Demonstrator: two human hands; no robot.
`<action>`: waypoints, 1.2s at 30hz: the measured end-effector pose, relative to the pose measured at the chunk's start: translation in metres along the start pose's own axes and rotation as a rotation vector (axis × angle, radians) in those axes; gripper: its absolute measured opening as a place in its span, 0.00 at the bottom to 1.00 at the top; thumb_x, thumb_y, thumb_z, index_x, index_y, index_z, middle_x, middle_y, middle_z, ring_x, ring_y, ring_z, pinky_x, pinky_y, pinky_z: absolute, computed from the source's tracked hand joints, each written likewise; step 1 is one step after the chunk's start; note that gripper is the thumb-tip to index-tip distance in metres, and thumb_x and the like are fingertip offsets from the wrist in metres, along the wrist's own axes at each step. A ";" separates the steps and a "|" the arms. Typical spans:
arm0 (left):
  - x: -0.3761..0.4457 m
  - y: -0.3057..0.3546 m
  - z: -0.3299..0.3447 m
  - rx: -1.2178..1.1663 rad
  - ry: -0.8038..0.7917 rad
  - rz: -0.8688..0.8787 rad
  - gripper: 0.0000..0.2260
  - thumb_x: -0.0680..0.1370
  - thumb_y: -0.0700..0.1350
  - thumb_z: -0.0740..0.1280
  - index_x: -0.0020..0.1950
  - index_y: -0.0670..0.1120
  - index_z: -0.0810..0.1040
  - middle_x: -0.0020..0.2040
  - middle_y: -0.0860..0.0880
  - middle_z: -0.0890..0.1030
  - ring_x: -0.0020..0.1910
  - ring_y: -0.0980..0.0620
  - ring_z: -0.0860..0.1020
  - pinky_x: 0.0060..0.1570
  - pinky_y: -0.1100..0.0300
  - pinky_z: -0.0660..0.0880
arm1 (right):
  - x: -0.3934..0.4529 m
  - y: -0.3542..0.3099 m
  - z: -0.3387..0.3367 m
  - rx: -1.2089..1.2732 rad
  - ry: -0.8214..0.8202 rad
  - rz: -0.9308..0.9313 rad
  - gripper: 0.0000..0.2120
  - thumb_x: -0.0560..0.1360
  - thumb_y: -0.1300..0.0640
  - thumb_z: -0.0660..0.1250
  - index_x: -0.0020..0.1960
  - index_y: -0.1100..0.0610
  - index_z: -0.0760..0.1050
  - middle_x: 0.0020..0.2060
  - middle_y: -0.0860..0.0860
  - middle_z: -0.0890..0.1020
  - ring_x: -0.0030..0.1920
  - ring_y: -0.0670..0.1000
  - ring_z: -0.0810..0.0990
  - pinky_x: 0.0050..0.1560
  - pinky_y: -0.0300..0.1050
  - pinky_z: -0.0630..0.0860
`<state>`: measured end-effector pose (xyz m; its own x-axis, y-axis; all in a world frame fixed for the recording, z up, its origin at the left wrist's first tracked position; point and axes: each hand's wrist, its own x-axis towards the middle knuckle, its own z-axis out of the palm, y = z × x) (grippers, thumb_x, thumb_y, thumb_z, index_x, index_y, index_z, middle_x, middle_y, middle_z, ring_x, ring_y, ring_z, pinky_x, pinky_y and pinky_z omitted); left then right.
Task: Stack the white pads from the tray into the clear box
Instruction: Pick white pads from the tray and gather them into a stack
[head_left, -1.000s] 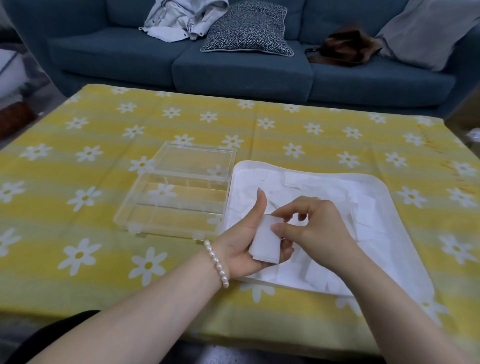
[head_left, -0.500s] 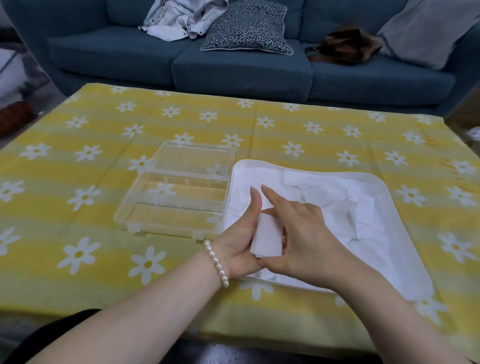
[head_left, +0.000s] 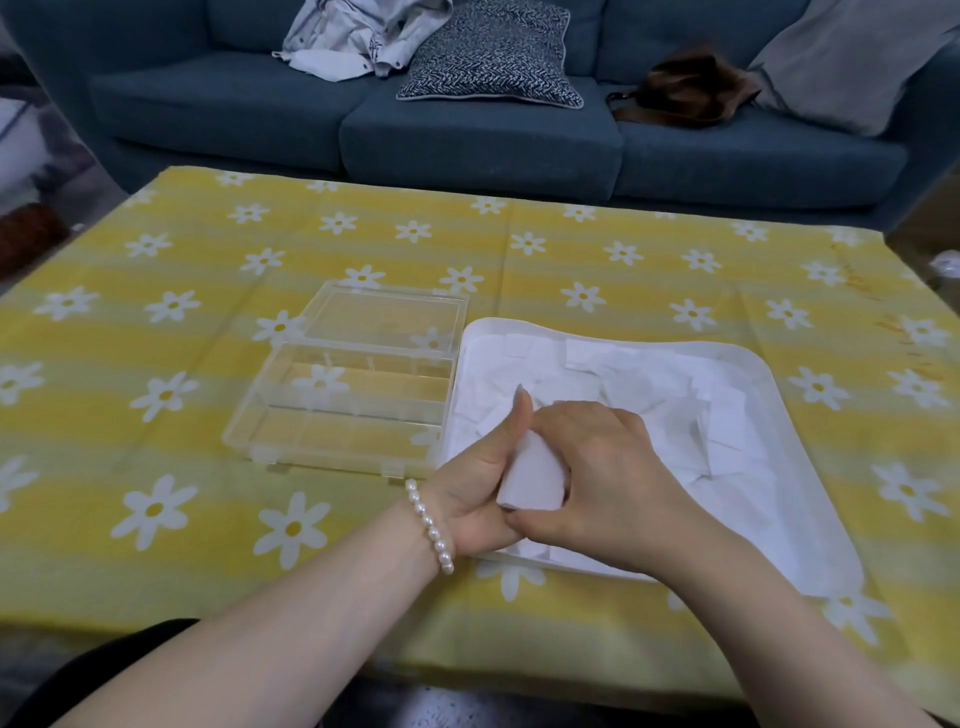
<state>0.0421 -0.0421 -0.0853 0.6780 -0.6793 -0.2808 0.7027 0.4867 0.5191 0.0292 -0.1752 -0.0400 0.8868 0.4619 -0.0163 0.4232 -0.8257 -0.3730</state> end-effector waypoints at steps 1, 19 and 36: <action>-0.001 0.000 -0.001 -0.021 -0.020 -0.005 0.48 0.57 0.60 0.79 0.71 0.41 0.68 0.66 0.42 0.69 0.67 0.44 0.68 0.67 0.53 0.65 | 0.000 0.001 0.000 -0.008 -0.009 0.004 0.28 0.59 0.34 0.61 0.57 0.44 0.69 0.50 0.37 0.71 0.58 0.43 0.67 0.63 0.45 0.60; -0.003 0.003 0.006 -0.059 0.070 0.017 0.22 0.69 0.27 0.60 0.59 0.43 0.71 0.37 0.47 0.79 0.28 0.54 0.72 0.29 0.63 0.71 | 0.001 0.028 -0.020 0.628 0.170 0.158 0.10 0.69 0.58 0.72 0.49 0.48 0.78 0.53 0.43 0.78 0.60 0.42 0.73 0.58 0.33 0.66; -0.001 0.005 0.015 0.176 0.230 0.016 0.12 0.75 0.30 0.57 0.44 0.43 0.78 0.34 0.47 0.77 0.32 0.52 0.77 0.32 0.62 0.74 | 0.007 0.009 0.011 0.094 0.090 -0.119 0.39 0.62 0.46 0.72 0.71 0.50 0.65 0.41 0.44 0.75 0.49 0.49 0.74 0.54 0.46 0.69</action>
<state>0.0415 -0.0470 -0.0704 0.7340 -0.5200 -0.4369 0.6569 0.3800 0.6512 0.0377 -0.1758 -0.0532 0.8465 0.5200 0.1145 0.5103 -0.7311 -0.4529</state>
